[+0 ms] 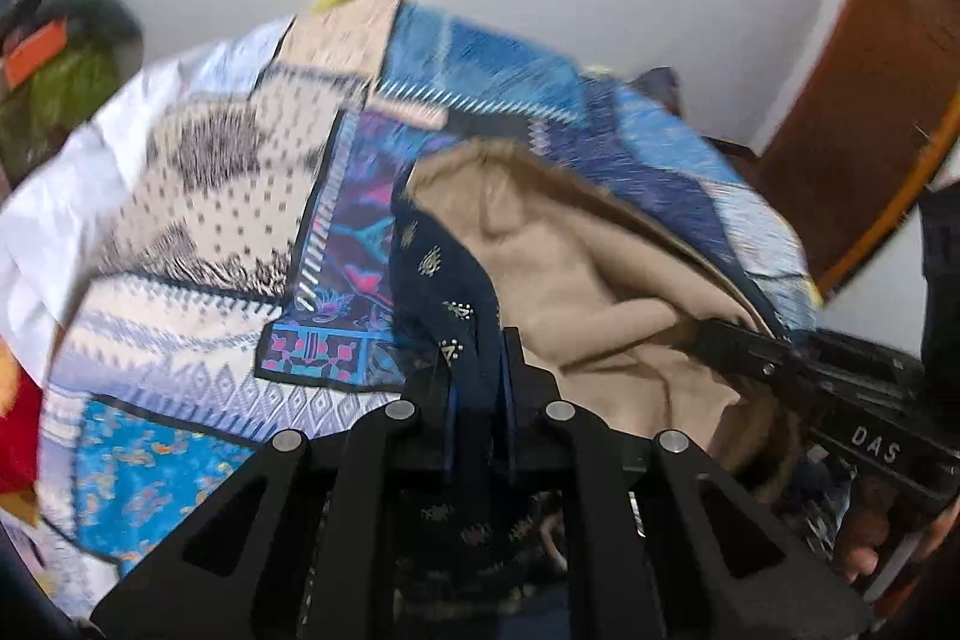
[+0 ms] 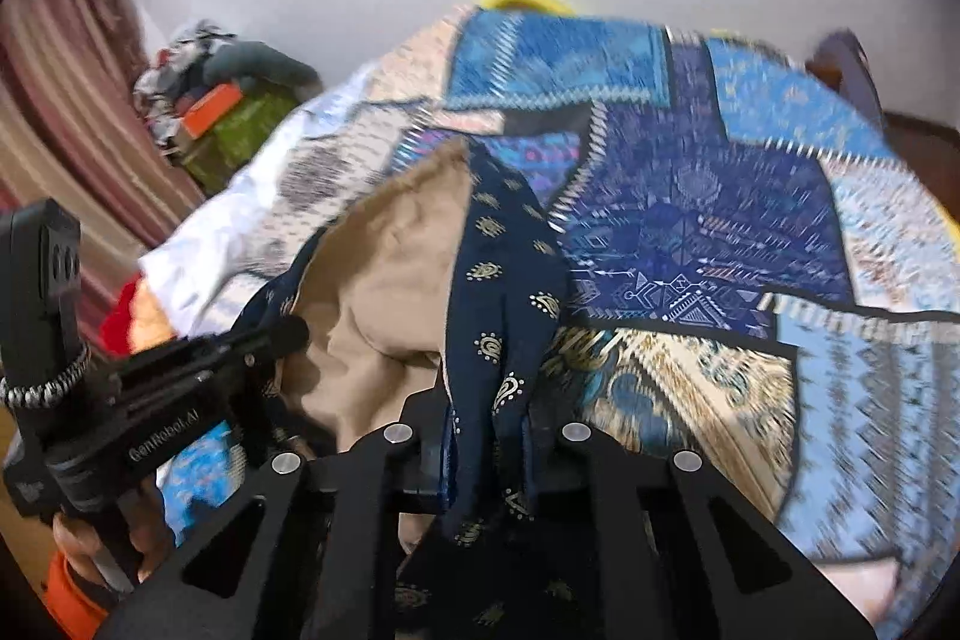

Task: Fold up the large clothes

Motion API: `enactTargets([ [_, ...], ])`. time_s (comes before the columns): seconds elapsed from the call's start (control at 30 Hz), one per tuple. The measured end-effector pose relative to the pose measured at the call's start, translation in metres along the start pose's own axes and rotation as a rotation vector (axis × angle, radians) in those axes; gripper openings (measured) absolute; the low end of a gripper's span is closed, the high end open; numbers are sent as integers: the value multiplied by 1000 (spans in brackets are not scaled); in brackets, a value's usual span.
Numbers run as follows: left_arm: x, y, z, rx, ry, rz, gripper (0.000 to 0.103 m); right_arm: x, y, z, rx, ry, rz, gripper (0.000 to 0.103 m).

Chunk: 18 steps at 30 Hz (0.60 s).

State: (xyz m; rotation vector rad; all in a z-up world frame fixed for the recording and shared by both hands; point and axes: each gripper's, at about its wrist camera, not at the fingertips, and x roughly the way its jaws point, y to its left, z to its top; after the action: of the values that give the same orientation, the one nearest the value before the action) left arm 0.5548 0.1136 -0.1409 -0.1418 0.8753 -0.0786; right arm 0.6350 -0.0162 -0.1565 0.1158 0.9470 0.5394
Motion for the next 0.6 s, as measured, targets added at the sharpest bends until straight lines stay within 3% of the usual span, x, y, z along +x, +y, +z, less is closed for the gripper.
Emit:
enactTargets([
  [0.2, -66, -24, -44, 109, -12, -32, 11, -75, 30, -43, -103, -22, 33, 12],
  [0.37, -68, -24, -107, 97, 98, -57, 11, -105, 43, -105, -161, 24, 16, 13],
  [0.5, -39, -16, -156, 88, 232, -11, 11, -102, 35, -149, -175, 63, -146, 13],
  [0.57, -23, -11, -179, 77, 291, -18, 12, -90, 26, -166, -195, 120, -268, 14],
  [0.6, -18, -9, -187, 79, 296, -13, 12, -86, 21, -171, -189, 150, -278, 17],
])
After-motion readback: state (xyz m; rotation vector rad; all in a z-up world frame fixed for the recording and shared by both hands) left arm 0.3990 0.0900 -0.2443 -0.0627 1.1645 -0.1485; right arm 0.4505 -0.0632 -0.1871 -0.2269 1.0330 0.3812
